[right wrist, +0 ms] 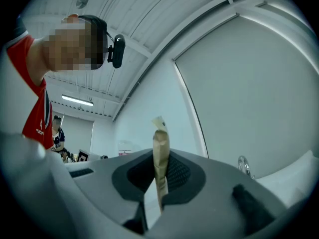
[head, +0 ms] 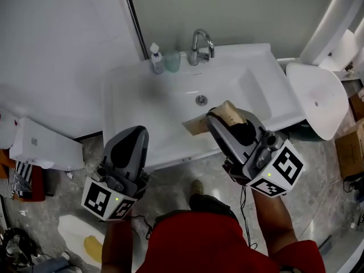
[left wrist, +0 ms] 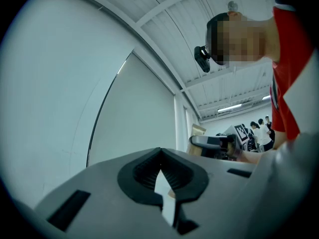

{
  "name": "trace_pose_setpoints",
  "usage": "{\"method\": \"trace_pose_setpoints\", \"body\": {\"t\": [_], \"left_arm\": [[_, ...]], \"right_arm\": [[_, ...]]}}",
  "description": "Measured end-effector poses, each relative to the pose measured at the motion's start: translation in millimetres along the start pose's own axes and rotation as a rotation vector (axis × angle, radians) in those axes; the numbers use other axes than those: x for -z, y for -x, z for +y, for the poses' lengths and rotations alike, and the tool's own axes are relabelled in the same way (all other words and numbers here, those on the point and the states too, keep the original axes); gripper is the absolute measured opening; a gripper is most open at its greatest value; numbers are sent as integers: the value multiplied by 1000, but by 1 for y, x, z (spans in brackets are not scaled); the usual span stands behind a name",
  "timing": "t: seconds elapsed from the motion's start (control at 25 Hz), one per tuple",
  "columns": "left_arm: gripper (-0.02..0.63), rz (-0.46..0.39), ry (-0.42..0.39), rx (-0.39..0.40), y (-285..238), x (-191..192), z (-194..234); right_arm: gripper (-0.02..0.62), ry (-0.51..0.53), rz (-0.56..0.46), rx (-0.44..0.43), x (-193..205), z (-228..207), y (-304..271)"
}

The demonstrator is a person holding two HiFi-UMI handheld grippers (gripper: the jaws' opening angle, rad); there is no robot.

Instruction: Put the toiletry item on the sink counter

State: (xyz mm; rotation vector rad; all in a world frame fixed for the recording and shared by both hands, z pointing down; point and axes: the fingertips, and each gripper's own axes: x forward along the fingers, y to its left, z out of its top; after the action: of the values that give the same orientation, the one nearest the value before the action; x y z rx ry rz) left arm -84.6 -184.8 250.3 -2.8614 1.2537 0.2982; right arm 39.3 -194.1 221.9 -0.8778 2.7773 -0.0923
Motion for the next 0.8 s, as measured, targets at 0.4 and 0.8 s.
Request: {"method": "trace_pose_setpoints", "body": {"t": [0.4, 0.8], "left_arm": [[17, 18, 6, -60, -60, 11, 37], [17, 11, 11, -20, -104, 21, 87]], "right_arm": [[41, -2, -8, -3, -3, -78, -42], [41, 4, -17, 79, 6, -129, -96]]}}
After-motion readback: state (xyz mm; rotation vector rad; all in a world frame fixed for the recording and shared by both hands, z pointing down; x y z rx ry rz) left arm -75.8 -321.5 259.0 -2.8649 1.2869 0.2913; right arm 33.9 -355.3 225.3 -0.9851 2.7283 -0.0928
